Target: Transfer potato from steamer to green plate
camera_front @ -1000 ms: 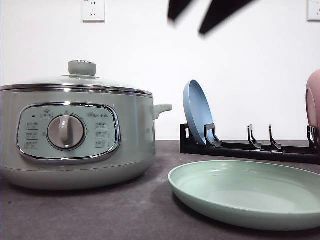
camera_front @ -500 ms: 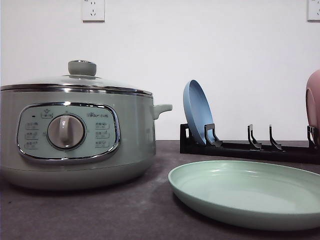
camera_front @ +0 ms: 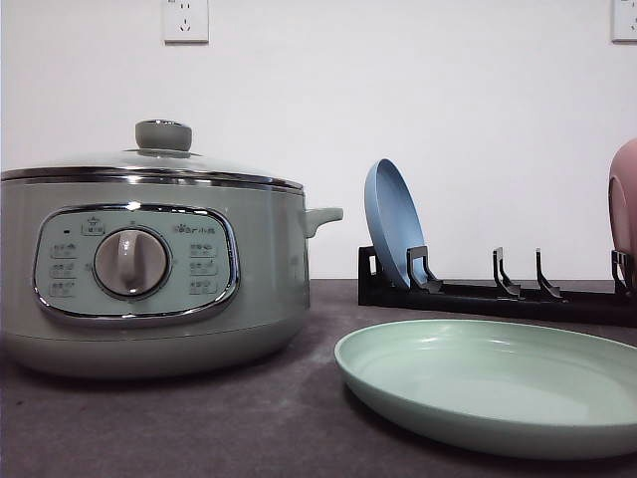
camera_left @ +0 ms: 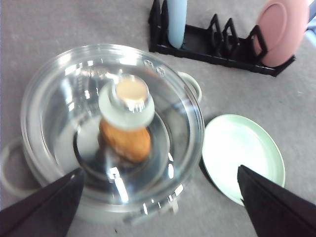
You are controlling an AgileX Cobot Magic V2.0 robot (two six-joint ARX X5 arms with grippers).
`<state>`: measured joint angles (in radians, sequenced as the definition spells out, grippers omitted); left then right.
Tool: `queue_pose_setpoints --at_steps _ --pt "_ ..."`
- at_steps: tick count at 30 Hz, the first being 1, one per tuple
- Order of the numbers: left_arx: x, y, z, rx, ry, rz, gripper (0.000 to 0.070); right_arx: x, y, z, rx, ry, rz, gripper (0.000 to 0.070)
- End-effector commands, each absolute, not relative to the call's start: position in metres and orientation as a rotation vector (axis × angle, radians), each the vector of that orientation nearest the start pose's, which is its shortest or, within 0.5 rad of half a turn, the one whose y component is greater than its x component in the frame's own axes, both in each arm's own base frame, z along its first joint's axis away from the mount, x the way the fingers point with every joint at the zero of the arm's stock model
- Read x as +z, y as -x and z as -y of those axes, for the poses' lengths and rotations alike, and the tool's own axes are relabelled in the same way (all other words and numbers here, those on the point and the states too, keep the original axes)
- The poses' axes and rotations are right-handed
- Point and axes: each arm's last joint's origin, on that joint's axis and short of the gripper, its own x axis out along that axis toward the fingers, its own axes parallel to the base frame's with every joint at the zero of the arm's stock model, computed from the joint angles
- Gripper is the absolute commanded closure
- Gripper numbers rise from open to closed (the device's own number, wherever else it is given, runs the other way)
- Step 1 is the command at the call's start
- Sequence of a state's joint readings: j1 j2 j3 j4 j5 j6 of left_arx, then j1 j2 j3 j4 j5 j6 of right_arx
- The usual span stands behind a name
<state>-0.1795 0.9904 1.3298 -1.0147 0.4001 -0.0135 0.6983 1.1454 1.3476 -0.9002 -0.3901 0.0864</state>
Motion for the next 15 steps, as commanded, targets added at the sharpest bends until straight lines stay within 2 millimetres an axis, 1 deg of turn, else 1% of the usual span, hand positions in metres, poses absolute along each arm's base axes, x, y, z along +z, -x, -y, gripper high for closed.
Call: queue_pose_setpoints --at_steps 1,5,8,11,15 --pt "0.416 -0.166 0.044 -0.552 0.063 -0.676 0.0063 0.395 -0.156 -0.147 1.022 0.042 -0.752 0.0291" --pt "0.426 -0.193 0.056 -0.530 0.002 -0.740 0.0064 0.394 -0.156 -0.147 1.026 0.053 -0.751 0.0291" --pt "0.426 -0.213 0.067 -0.532 -0.038 -0.793 0.0064 0.394 -0.155 -0.147 1.027 0.055 -0.751 0.0291" --pt "0.421 -0.234 0.080 -0.526 -0.071 -0.837 0.0064 0.394 -0.156 -0.147 1.026 0.056 -0.751 0.0291" --pt "0.406 -0.258 0.096 -0.545 -0.110 -0.899 0.0064 0.394 -0.156 -0.147 1.027 0.058 -0.750 0.0291"
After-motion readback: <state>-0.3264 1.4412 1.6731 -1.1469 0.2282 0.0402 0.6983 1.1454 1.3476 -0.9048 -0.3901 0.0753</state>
